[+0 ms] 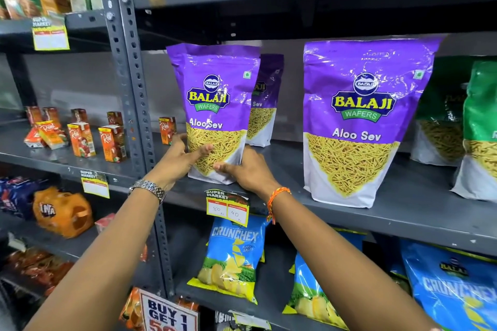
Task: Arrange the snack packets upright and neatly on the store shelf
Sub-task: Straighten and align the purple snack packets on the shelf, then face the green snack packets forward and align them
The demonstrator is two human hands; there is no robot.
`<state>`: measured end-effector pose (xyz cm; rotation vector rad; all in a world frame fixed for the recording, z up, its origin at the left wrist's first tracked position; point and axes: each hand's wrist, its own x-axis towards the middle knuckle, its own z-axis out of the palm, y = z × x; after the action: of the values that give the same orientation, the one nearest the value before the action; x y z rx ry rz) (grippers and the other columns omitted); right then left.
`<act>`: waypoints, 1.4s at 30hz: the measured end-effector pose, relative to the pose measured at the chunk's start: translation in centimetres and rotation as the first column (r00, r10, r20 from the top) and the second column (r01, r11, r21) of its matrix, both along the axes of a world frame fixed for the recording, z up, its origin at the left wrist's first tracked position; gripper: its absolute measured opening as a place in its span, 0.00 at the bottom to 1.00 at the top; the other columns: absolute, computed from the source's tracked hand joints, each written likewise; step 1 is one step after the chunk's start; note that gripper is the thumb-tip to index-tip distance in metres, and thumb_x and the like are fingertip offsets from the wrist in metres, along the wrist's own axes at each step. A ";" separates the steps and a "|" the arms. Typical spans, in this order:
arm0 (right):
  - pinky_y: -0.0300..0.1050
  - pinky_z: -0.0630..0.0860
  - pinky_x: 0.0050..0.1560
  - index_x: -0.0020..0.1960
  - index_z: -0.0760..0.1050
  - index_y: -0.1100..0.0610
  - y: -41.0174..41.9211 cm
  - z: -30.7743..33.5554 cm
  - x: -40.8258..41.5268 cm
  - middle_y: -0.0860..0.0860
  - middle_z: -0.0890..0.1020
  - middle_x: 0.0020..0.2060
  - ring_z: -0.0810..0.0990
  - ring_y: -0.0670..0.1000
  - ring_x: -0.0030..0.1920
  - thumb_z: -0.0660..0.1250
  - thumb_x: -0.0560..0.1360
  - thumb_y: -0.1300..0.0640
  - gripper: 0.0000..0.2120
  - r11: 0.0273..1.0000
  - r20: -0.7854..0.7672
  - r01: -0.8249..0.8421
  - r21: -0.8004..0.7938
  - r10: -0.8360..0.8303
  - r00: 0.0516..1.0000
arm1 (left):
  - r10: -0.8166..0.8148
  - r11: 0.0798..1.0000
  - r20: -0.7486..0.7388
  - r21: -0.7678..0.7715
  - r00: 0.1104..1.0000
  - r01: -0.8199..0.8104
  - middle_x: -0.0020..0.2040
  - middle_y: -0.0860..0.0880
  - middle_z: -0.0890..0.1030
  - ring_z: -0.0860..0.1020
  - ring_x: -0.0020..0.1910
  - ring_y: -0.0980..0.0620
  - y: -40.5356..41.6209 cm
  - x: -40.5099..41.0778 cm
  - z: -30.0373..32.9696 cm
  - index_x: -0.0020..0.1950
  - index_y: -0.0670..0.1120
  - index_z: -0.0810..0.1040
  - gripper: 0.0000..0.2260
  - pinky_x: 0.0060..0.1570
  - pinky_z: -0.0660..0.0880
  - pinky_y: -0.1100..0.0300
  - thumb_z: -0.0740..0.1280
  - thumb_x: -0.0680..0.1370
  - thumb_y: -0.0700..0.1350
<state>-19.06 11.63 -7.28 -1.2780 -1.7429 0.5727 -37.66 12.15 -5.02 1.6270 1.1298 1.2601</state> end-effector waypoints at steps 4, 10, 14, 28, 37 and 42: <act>0.46 0.78 0.58 0.72 0.67 0.60 -1.5 0.8 0.7 0.56 0.81 0.66 0.79 0.58 0.67 0.77 0.69 0.41 0.40 1.000 0.061 0.021 -0.003 -0.021 0.998 | 0.036 0.999 0.088 0.030 0.995 -0.038 0.62 0.49 0.79 0.79 0.56 0.60 -0.6 0.6 -0.2 0.76 0.43 0.56 0.35 0.58 0.78 0.62 0.72 0.75 0.44; 0.44 0.76 0.67 0.76 0.65 0.54 -11.0 3.1 8.6 0.51 0.76 0.71 0.77 0.47 0.69 0.76 0.71 0.48 0.38 0.971 -0.266 0.097 0.220 -0.036 0.963 | 0.237 0.912 0.460 0.198 0.855 -0.359 0.46 0.63 0.85 0.80 0.48 0.69 -6.4 5.5 0.0 0.50 0.53 0.71 0.10 0.52 0.76 0.73 0.67 0.79 0.38; 0.33 0.78 0.51 0.64 0.74 0.53 -17.9 5.1 19.6 0.54 0.81 0.61 0.82 0.47 0.57 0.74 0.73 0.57 0.21 0.844 -0.557 0.344 0.411 -0.066 0.828 | 0.191 0.869 0.534 0.298 0.824 -0.395 0.64 0.45 0.77 0.75 0.64 0.50 -10.0 13.1 -0.7 0.62 0.51 0.73 0.17 0.67 0.70 0.58 0.66 0.78 0.32; 0.38 0.82 0.52 0.76 0.59 0.63 -15.9 2.3 53.2 0.55 0.82 0.52 0.86 0.42 0.42 0.73 0.72 0.72 0.37 0.937 -0.485 0.325 -0.130 -0.346 0.803 | -0.483 0.852 -0.320 0.041 0.815 0.522 0.73 0.50 0.68 0.65 0.75 0.52 -10.1 48.6 1.5 0.78 0.41 0.60 0.38 0.67 0.59 0.70 0.75 0.73 0.40; 0.36 0.81 0.48 0.61 0.79 0.62 -16.2 2.0 53.5 0.43 0.89 0.42 0.86 0.43 0.46 0.77 0.71 0.60 0.20 0.982 -0.263 0.140 -0.130 -0.171 0.949 | -0.606 0.782 -0.236 0.000 0.759 0.624 0.70 0.42 0.76 0.78 0.61 0.54 -9.7 49.8 0.9 0.72 0.40 0.68 0.28 0.59 0.76 0.70 0.71 0.74 0.32; 0.40 0.81 0.53 0.62 0.80 0.59 -20.0 0.6 52.4 0.46 0.88 0.51 0.87 0.45 0.51 0.76 0.73 0.54 0.20 0.980 -0.162 0.195 -0.046 -0.200 0.966 | -0.597 0.783 -0.268 0.014 0.756 0.622 0.63 0.52 0.77 0.78 0.54 0.70 -13.0 48.1 0.1 0.72 0.45 0.65 0.28 0.56 0.73 0.75 0.69 0.75 0.31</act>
<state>33.36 -8.37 -6.63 -1.3664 -1.4563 0.5738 10.41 -0.83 -4.89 2.0523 0.5737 0.6965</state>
